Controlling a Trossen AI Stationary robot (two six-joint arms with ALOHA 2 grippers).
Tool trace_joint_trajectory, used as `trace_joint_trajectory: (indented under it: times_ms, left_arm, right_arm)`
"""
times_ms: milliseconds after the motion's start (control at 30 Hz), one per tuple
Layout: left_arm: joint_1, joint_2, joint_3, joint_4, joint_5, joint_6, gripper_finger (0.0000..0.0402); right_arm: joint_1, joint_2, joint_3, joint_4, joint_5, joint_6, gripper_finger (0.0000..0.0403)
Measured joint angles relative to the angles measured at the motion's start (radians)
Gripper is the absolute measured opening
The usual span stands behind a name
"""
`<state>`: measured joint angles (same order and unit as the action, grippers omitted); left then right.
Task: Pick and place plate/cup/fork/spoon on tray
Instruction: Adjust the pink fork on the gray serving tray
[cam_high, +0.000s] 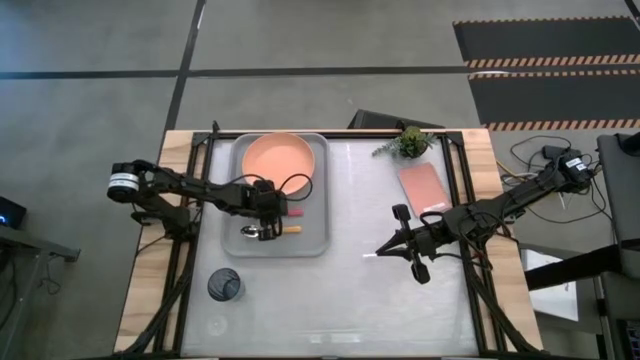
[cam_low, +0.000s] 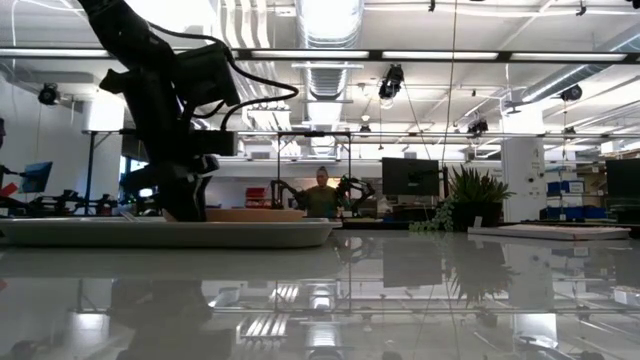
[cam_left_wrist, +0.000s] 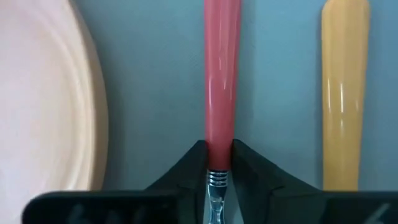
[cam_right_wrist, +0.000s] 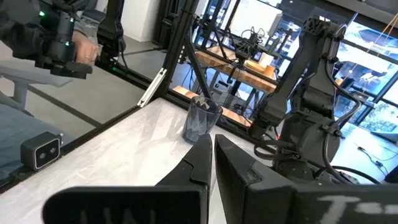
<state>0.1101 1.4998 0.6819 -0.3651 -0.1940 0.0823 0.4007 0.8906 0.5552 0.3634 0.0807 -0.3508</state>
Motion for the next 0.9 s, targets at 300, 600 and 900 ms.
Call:
trace_joint_trajectory:
  times_ms: [300,600,900]
  left_arm:
    - [0.0,-0.002,-0.001,-0.004,0.009,0.018,0.0042]
    - [0.0,-0.022,-0.004,-0.02,0.018,0.031,0.0041]
    - [-0.001,-0.039,-0.006,-0.022,0.023,0.005,0.0058]
  right_arm:
    - [0.0,0.0,0.0,0.0,0.0,0.001,0.0009]
    - [0.0,0.0,0.0,0.0,0.0,0.001,0.0009]
    - [0.0,0.0,0.0,0.0,0.0,0.001,0.0009]
